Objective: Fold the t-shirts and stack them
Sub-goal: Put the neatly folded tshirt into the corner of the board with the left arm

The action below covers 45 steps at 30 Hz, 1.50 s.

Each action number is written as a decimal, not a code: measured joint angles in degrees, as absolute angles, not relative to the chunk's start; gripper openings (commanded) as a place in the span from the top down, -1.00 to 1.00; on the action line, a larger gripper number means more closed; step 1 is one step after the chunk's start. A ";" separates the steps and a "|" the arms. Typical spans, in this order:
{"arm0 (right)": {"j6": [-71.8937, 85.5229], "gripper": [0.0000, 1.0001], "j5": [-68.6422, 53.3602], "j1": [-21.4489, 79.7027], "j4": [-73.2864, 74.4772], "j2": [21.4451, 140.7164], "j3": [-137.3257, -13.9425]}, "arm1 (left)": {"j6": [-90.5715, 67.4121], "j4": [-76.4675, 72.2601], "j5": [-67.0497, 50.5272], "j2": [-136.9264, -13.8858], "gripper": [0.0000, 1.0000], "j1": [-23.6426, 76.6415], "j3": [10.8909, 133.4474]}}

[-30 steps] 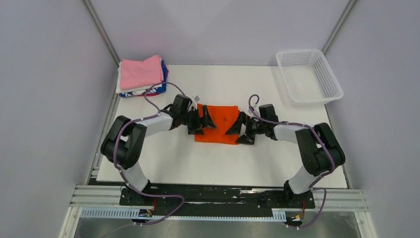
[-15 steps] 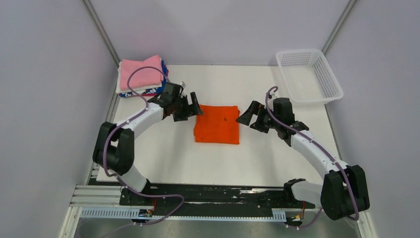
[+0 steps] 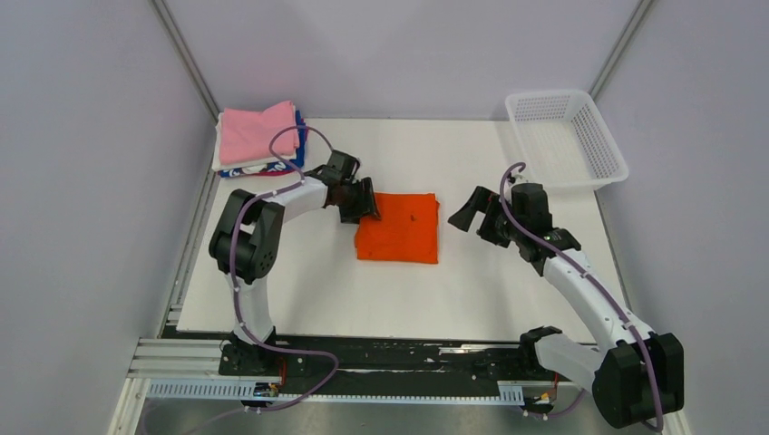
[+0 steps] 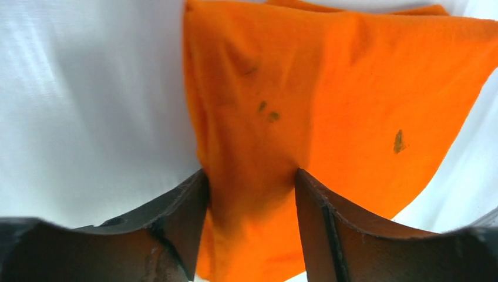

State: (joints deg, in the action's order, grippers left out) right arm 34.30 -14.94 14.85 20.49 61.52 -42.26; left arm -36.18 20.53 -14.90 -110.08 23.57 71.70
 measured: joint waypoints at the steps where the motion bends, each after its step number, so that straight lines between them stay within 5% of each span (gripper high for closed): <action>1: 34.20 -1.00 -14.70 14.72 20.67 61.21 -42.26 | -36.23 20.45 -14.79 -110.83 0.06 24.29 72.51; 2: 34.00 -1.00 -14.35 14.52 20.75 60.93 -42.24 | -36.27 20.51 -14.35 -111.68 0.23 25.23 73.41; 3: 33.82 -1.00 -13.98 14.37 20.75 60.69 -42.22 | -36.56 20.64 -13.91 -112.25 0.62 26.00 74.15; 6: 33.08 -1.00 -13.43 13.78 20.95 60.14 -42.13 | -36.64 22.72 -10.50 -114.74 1.00 28.88 77.34; 16: 30.04 -1.00 -8.62 12.91 22.28 56.36 -41.93 | -34.02 39.55 12.56 -120.62 1.00 35.33 92.18; 27: 27.90 -1.00 -2.57 12.23 22.68 54.59 -40.64 | -18.46 46.06 40.88 -122.10 1.00 31.29 101.71; 45: 27.27 -1.00 4.03 10.28 23.31 55.00 -40.12 | 14.74 29.74 49.69 -121.45 1.00 21.80 106.08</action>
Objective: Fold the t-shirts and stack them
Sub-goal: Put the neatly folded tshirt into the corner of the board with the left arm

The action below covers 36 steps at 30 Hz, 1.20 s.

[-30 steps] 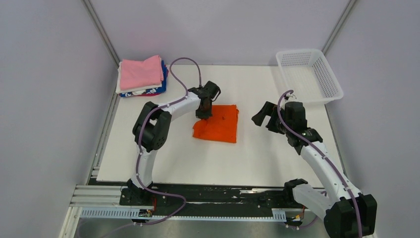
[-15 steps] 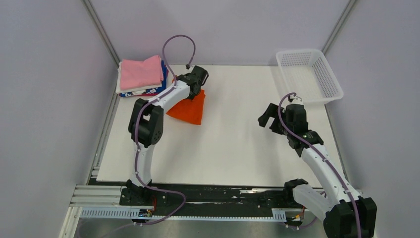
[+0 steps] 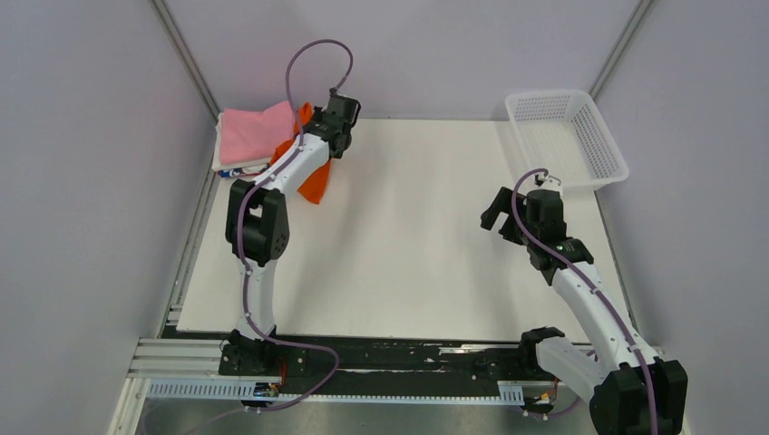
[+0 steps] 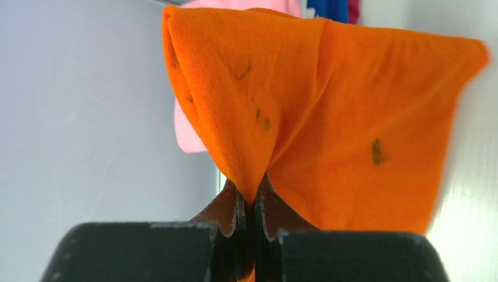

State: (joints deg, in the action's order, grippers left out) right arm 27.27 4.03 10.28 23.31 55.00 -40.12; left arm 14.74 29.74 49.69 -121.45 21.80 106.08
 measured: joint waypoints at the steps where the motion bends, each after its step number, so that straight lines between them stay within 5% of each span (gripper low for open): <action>1: 27.27 -1.00 4.10 10.20 23.35 55.09 -40.12 | 15.53 29.74 49.60 -121.43 1.00 21.58 107.18; 18: 27.27 -1.00 9.74 9.54 23.44 54.00 -40.10 | 21.12 27.22 47.94 -119.59 1.00 17.80 121.62; 36: 27.29 -1.00 14.55 9.45 23.55 54.28 -39.99 | 14.26 28.12 33.52 -126.82 1.00 5.17 129.25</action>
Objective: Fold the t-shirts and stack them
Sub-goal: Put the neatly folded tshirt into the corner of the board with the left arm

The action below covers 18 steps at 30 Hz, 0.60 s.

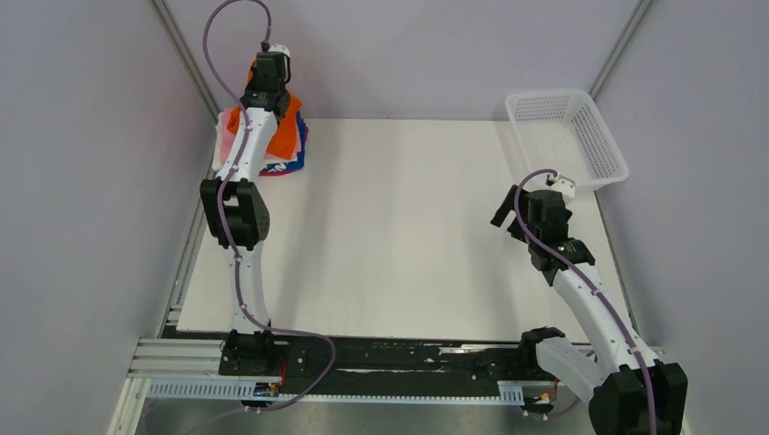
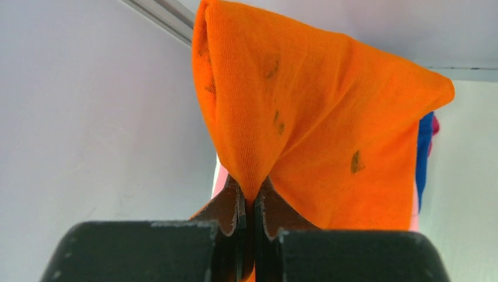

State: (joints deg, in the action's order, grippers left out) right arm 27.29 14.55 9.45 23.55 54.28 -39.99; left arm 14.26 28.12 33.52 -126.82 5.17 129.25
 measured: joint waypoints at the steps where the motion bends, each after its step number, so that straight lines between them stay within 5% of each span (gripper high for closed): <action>1: 27.31 -1.00 14.55 9.45 23.57 54.48 -39.99 | 13.72 28.42 32.53 -127.90 1.00 4.29 129.75; 5: 27.33 -1.00 14.63 9.45 23.57 55.57 -40.01 | 12.32 28.91 30.39 -130.50 0.96 1.50 130.93; 8: 27.35 -1.00 14.63 9.45 23.66 56.69 -40.21 | 11.09 28.95 29.54 -132.29 0.53 -0.71 132.62; 11: 27.38 -1.00 14.59 9.45 23.77 57.89 -40.58 | 9.19 28.91 29.47 -133.95 -0.53 -2.57 133.99; 13: 27.38 -1.00 14.55 9.45 23.77 58.67 -40.91 | 7.81 28.56 29.76 -134.89 -0.93 -3.46 134.52; 18: 27.38 -1.00 14.52 9.45 23.73 60.84 -41.45 | 5.56 28.05 30.26 -136.75 -1.00 -4.60 134.69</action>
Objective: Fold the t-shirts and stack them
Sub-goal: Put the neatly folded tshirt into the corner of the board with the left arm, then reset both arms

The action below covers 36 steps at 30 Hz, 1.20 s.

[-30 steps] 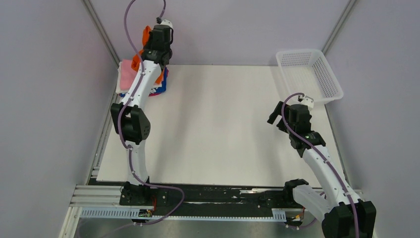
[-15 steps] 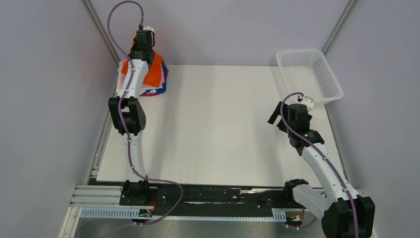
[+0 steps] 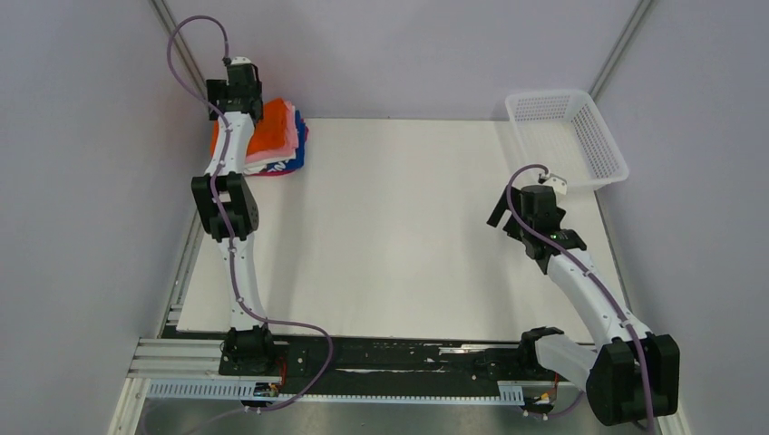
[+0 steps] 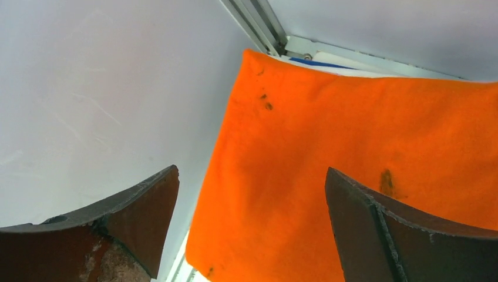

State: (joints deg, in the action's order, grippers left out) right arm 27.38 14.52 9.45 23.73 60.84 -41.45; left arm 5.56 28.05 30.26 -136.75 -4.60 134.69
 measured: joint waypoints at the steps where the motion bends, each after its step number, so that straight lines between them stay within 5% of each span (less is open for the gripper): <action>1: 27.38 -1.00 14.48 9.45 23.77 61.25 -41.47 | 4.97 28.16 30.09 -137.03 -1.00 -4.62 134.67; 19: 27.49 -1.00 13.23 9.45 22.68 62.98 -41.52 | -11.20 24.36 13.13 -133.16 -1.00 -3.64 117.21; 31: 27.29 -1.00 12.29 9.45 21.54 62.37 -41.54 | -11.73 28.25 18.92 -131.28 -1.00 2.66 118.67; 36: 28.67 -1.00 12.84 8.91 21.17 61.04 -41.65 | -14.17 31.73 20.29 -120.70 -1.00 3.33 113.60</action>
